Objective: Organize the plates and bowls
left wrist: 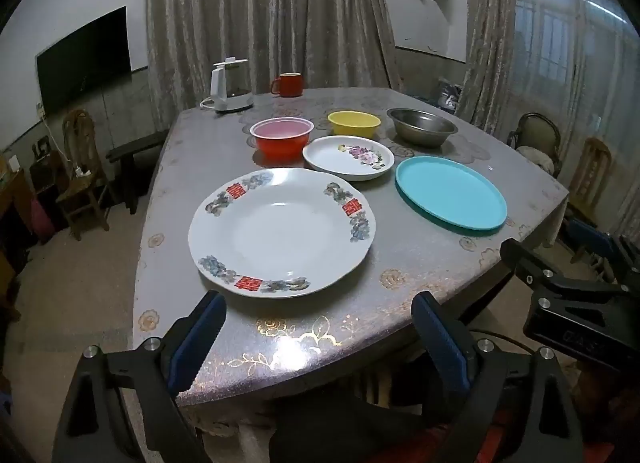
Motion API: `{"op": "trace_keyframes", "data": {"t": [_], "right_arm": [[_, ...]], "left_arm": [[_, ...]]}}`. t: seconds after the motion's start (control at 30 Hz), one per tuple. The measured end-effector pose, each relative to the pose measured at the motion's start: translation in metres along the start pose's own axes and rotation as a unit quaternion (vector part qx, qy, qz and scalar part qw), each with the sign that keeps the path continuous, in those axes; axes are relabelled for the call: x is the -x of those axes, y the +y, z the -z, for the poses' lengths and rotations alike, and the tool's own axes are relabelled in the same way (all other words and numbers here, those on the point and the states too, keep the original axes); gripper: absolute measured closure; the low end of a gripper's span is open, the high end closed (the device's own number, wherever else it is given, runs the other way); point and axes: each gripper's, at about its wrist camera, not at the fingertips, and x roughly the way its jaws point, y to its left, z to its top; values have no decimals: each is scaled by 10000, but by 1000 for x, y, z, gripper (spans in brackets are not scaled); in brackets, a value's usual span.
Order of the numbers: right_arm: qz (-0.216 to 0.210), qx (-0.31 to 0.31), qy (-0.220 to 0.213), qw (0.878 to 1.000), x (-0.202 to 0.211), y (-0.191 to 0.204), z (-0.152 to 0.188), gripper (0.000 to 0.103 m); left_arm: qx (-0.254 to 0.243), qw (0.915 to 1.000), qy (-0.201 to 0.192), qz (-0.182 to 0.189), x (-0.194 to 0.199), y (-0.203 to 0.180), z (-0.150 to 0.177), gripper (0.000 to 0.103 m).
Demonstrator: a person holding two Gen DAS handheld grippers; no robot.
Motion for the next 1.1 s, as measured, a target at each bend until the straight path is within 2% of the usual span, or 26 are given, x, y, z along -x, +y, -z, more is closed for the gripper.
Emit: {"op": "trace_keyframes", "data": {"t": [0.03,0.13,0.3,1.1], "right_arm": [[6,0,-7,10000,0,0,0,0],[-33,-83,-109,9999,3,-2,1,0],[-53,-73,-40,10000,1,-4,2,0],[-24,-69,102,9999,-10,-6,4,0]], "left_arm": [[-205,9996,-124,-113,1,-3,0,8],[-173,9998,-95,-77,1,-3,1,8],[-65,10000,-23,2,3,-3,-3,8],[-136,9999,-25,29,-1,-6,-3,8]]}}
